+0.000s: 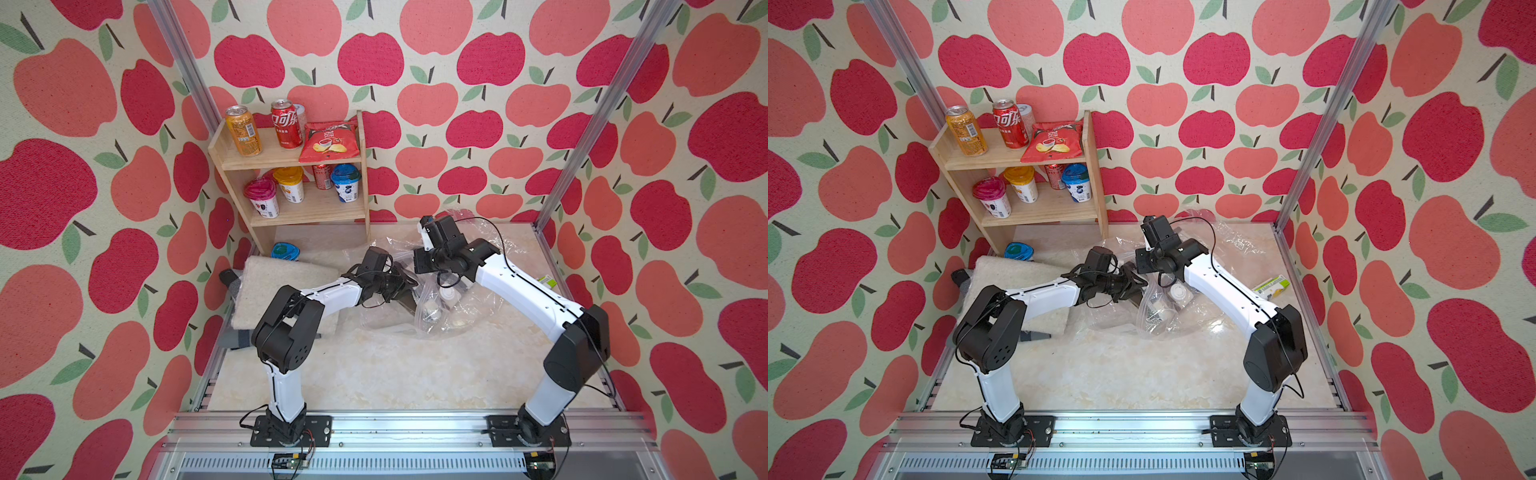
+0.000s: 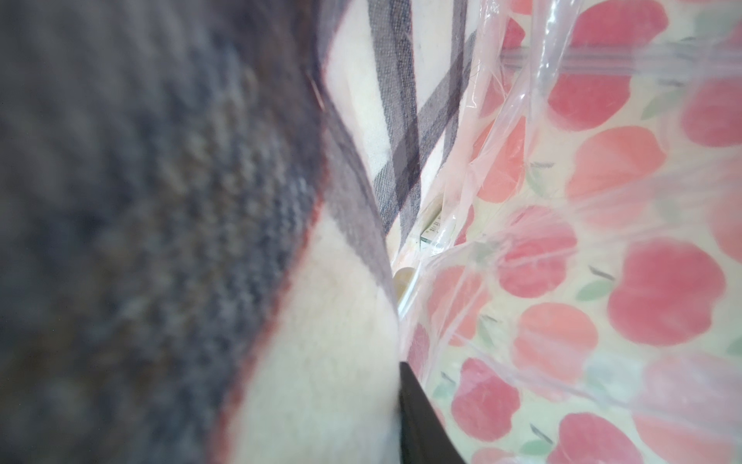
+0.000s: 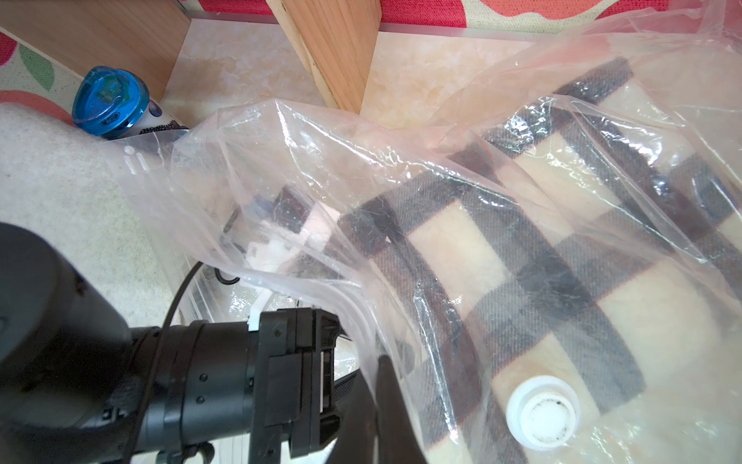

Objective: Take the scarf out of the vacuum bag
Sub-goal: Take out the scarf from the vacuum bag.

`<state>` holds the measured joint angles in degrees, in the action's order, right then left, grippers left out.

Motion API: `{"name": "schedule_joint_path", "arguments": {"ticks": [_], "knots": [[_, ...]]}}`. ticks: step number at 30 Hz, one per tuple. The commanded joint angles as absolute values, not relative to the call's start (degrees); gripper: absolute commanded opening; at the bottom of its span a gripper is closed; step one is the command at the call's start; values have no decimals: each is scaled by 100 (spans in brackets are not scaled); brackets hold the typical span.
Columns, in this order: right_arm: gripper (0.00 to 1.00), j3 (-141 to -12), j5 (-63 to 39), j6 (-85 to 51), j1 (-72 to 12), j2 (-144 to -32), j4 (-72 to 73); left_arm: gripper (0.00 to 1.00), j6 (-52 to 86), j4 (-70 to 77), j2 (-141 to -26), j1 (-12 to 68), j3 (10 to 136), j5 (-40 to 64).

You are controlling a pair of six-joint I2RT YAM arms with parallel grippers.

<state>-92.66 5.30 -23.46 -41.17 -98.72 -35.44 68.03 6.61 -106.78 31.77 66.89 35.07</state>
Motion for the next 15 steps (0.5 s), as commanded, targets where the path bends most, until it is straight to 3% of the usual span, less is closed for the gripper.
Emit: {"name": "schedule_joint_path", "arguments": {"ticks": [1, 6, 15], "knots": [[0, -9281, 605, -2384, -4050, -9757, -3549, 30, 6737, 817, -10331, 3208, 6578, 3702], [0, -9290, 582, -2399, -4039, -9777, -3511, 39, 6673, 792, -10200, 3199, 6478, 3718], [0, -9315, 621, -2374, -4025, -9753, -3559, 39, 6601, 788, -10564, 3193, 6632, 3849]]}}
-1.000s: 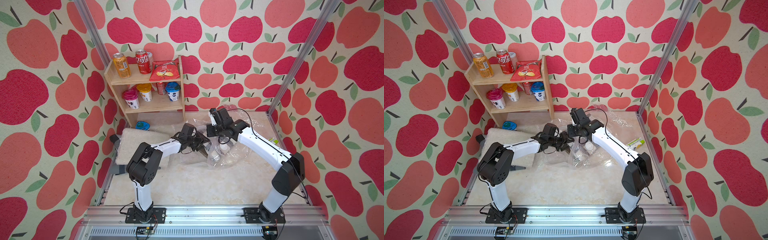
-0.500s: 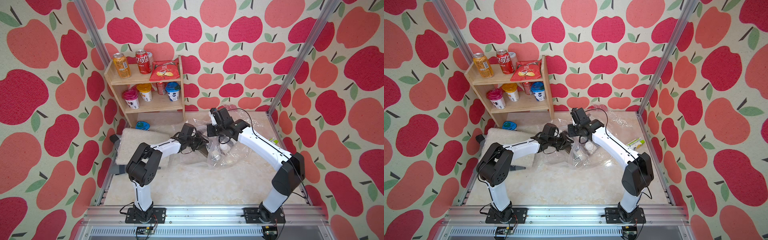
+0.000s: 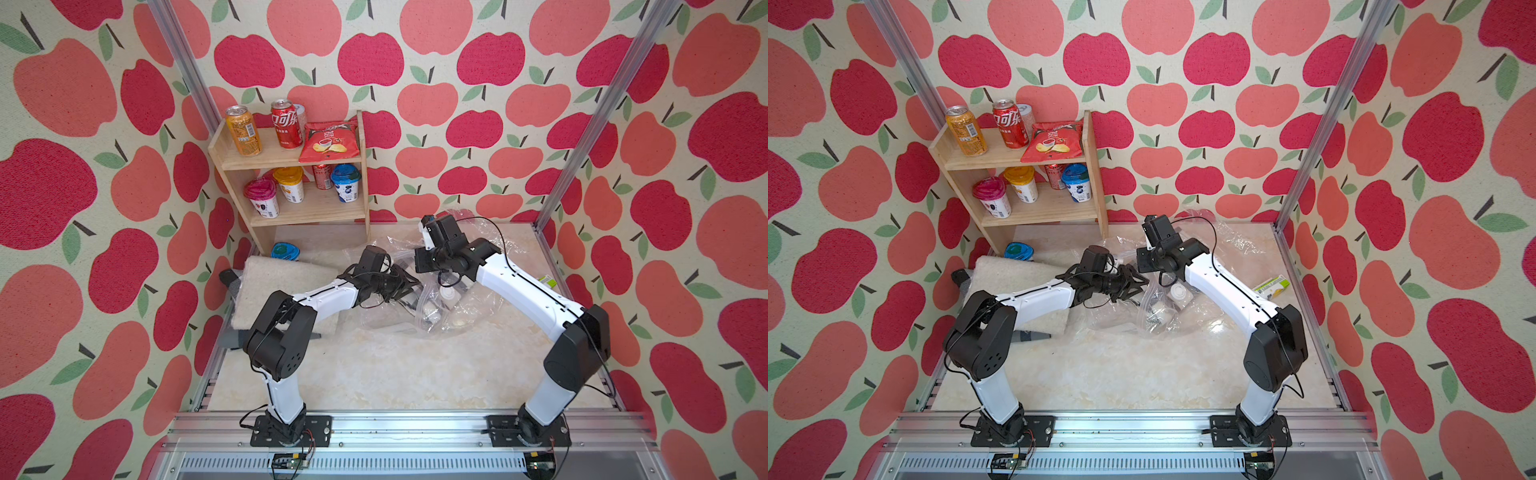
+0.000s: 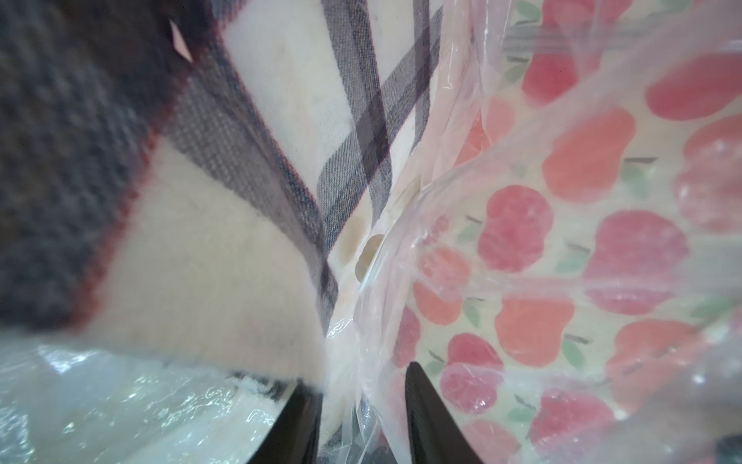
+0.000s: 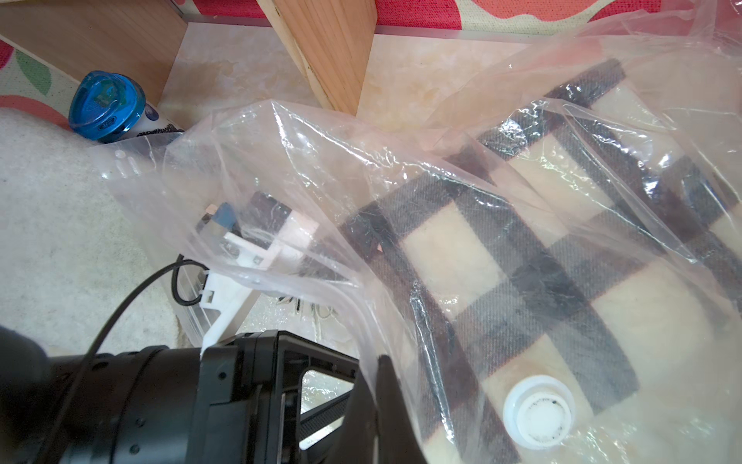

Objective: Take the scarf out of the vacuum bag
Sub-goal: Take out the scarf from the vacuum bag.

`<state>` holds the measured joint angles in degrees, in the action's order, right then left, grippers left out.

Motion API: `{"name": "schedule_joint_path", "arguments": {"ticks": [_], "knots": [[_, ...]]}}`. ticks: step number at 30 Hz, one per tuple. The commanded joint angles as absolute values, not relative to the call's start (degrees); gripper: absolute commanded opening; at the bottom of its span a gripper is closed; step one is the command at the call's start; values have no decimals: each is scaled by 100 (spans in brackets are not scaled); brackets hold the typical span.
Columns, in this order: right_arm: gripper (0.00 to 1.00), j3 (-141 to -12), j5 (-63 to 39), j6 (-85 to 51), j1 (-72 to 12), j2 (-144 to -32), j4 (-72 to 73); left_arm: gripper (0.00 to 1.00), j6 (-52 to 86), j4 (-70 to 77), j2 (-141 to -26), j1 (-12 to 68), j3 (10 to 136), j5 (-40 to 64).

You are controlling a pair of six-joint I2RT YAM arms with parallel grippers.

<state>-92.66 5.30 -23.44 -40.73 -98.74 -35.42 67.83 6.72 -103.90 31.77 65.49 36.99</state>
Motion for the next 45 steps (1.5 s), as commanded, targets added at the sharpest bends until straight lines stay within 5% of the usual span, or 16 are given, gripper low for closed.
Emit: {"name": "schedule_joint_path", "arguments": {"ticks": [1, 8, 22, 45], "knots": [[0, -9308, 627, -2382, -4021, -9749, -3561, 41, 6571, 779, -10568, 3204, 6619, 3858], [0, -9289, 598, -2377, -3977, -9739, -3526, 63, 6561, 705, -10329, 3529, 6117, 3844], [0, -9405, 699, -2382, -3956, -9854, -3680, 76, 7661, 1998, -10481, 4343, 5349, 3803], [0, -9232, 735, -2393, -3947, -9710, -3647, 72, 8138, 2357, -11223, 4353, 5736, 3562]]}}
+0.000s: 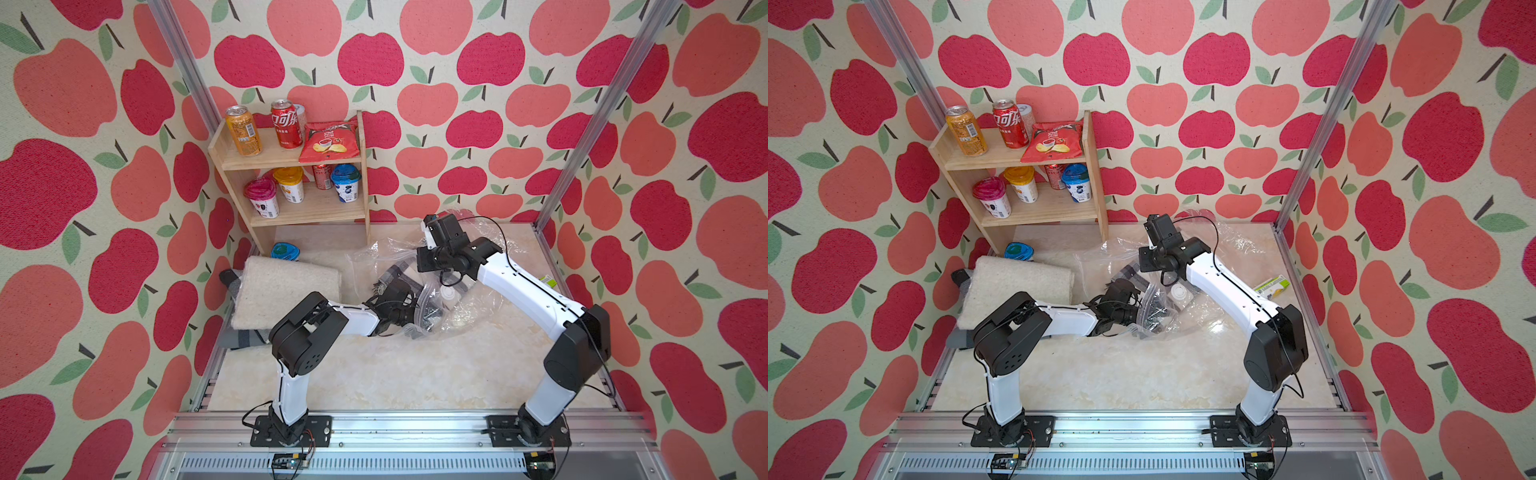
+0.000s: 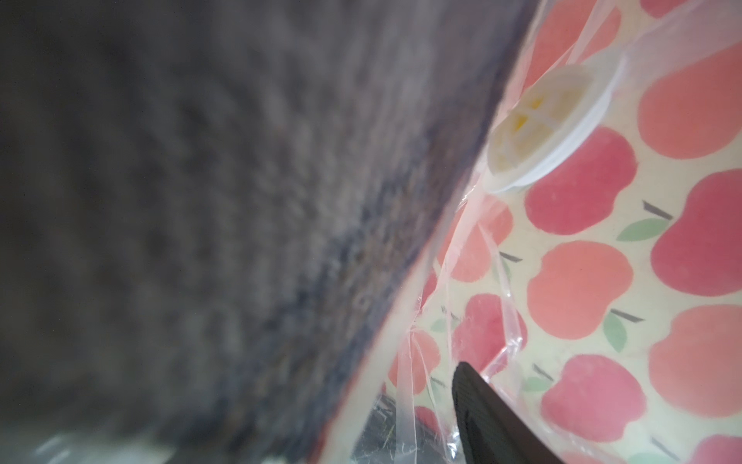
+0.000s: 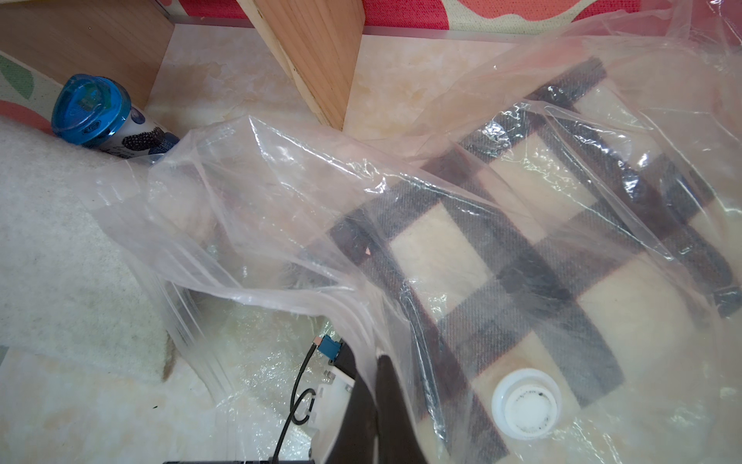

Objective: Take the scarf out of the vacuum bag
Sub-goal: Take out the scarf from the vacuum bag.

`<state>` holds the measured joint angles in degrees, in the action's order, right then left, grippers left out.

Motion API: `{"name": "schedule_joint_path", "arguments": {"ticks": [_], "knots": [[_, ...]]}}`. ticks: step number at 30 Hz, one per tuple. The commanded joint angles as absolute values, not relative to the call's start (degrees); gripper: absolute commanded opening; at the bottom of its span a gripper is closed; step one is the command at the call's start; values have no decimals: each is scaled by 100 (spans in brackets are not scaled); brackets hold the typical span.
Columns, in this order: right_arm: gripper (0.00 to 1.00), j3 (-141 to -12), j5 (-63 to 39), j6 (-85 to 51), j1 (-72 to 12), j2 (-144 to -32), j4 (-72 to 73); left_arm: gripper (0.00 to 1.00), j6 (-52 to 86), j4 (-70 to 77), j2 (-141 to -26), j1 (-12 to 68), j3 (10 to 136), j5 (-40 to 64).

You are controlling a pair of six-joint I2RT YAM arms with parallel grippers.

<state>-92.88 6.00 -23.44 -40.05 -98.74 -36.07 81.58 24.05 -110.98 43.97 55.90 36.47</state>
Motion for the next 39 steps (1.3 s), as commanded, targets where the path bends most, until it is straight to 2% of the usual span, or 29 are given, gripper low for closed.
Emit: {"name": "schedule_joint_path", "arguments": {"ticks": [1, 6, 9, 15, 18, 28, 39], "knots": [[0, -9224, 742, -2392, -3950, -9705, -3634, 72, 8120, 2333, -11240, 4350, 5760, 3554], [0, -9220, 735, -2404, -3943, -9694, -3630, 68, 8092, 2287, -11285, 4336, 5822, 3486], [0, -9211, 733, -2402, -3938, -9691, -3638, 57, 8110, 2345, -11341, 4318, 5827, 3445], [0, -9203, 731, -2391, -3944, -9662, -3632, 49, 8121, 2399, -11452, 4277, 5857, 3466], [0, -9185, 738, -2391, -3929, -9661, -3639, 42, 8144, 2469, -11446, 4256, 5856, 3478], [0, -9142, 773, -2382, -3930, -9636, -3603, 1, 8261, 2772, -11248, 4069, 5780, 3583], [0, -9404, 628, -2456, -3820, -9802, -3594, 0, 8025, 2449, -10479, 3708, 5748, 3636]]}}
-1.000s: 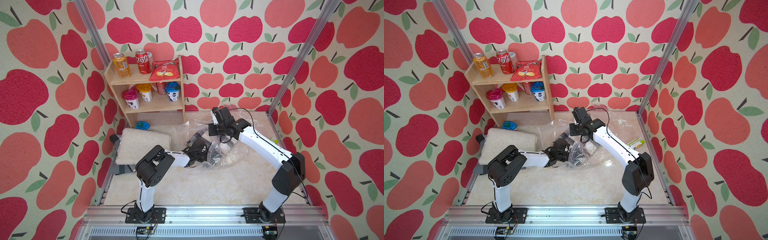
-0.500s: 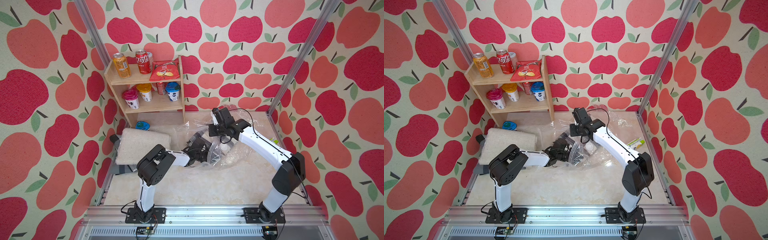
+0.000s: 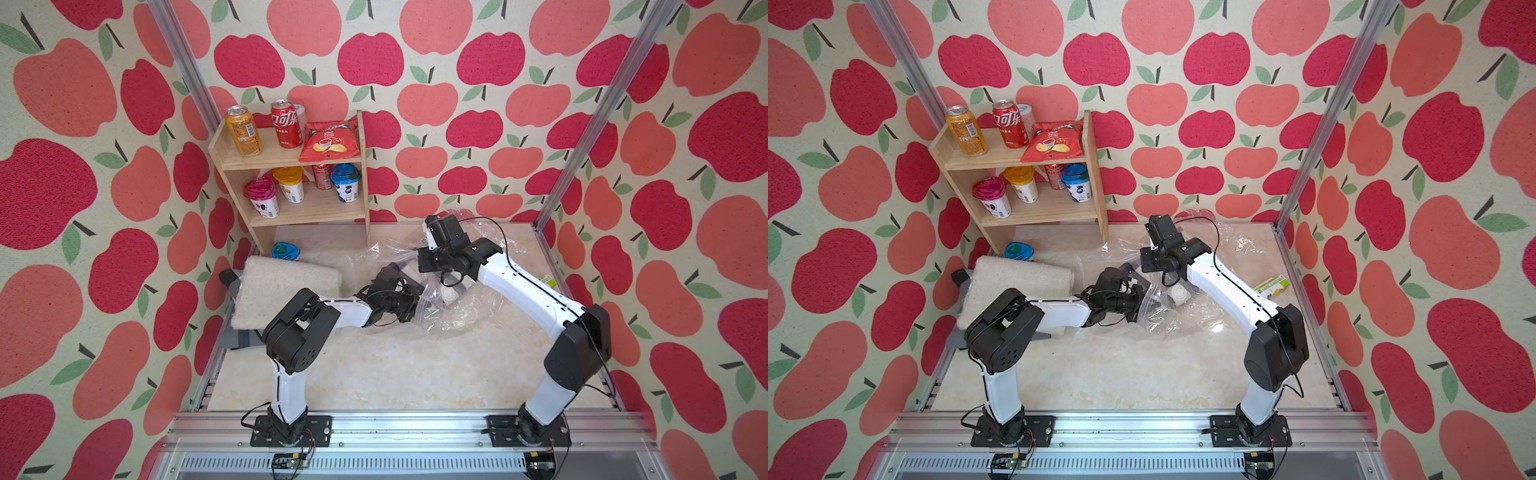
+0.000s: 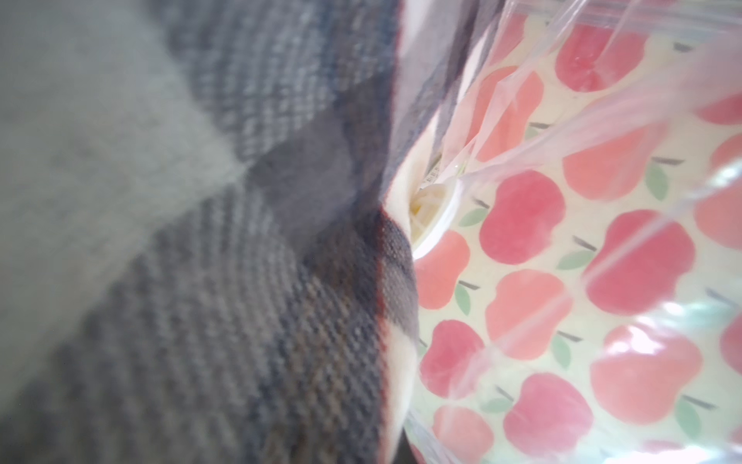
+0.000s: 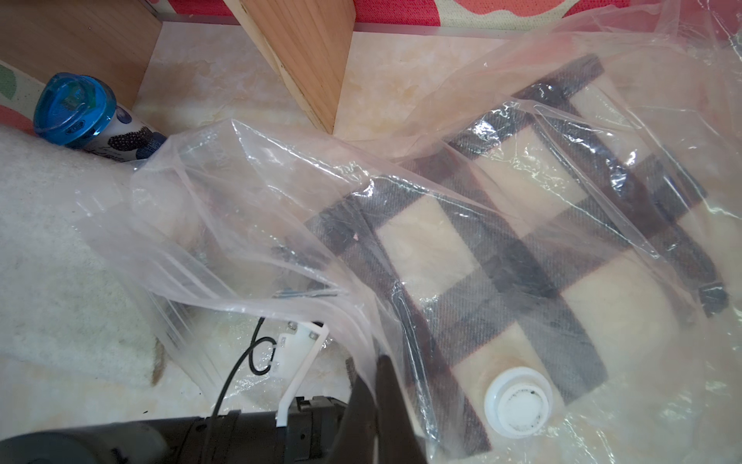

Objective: Take the scarf out of the vacuum bag
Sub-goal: Take out the scarf from the vacuum bag.

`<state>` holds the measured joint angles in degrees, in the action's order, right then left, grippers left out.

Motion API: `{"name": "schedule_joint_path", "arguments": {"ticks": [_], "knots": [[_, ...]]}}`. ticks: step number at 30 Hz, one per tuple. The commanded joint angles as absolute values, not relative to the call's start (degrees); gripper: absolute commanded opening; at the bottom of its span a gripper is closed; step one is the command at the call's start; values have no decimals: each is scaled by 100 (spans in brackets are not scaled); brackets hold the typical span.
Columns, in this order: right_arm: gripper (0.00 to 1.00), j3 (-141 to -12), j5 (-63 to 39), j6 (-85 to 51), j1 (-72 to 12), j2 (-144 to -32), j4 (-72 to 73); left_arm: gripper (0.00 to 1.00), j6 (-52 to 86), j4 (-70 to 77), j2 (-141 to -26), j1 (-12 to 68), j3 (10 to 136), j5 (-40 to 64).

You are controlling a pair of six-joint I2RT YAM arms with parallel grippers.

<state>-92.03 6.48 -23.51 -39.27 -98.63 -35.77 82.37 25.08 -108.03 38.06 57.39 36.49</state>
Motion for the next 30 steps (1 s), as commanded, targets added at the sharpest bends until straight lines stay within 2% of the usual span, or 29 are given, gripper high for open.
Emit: {"name": "schedule_joint_path", "arguments": {"ticks": [1, 15, 19, 25, 30], "knots": [[0, -9473, 607, -2483, -3804, -9838, -3621, 0, 8007, 2416, -10411, 3677, 5756, 3655], [0, -10836, 285, -2722, -3736, -10773, -4295, 0, 7484, 1222, -9151, 3455, 5618, 3721], [0, -10884, 170, -2760, -3741, -10871, -4332, 0, 7028, 300, -8484, 3432, 5614, 3557], [0, -10671, -5, -2695, -3763, -10824, -4316, 0, 6783, -393, -7262, 3176, 4863, 3300], [0, -10384, -133, -2654, -3779, -10804, -4227, 0, 6039, -1701, -6402, 2887, 5038, 3115]]}}
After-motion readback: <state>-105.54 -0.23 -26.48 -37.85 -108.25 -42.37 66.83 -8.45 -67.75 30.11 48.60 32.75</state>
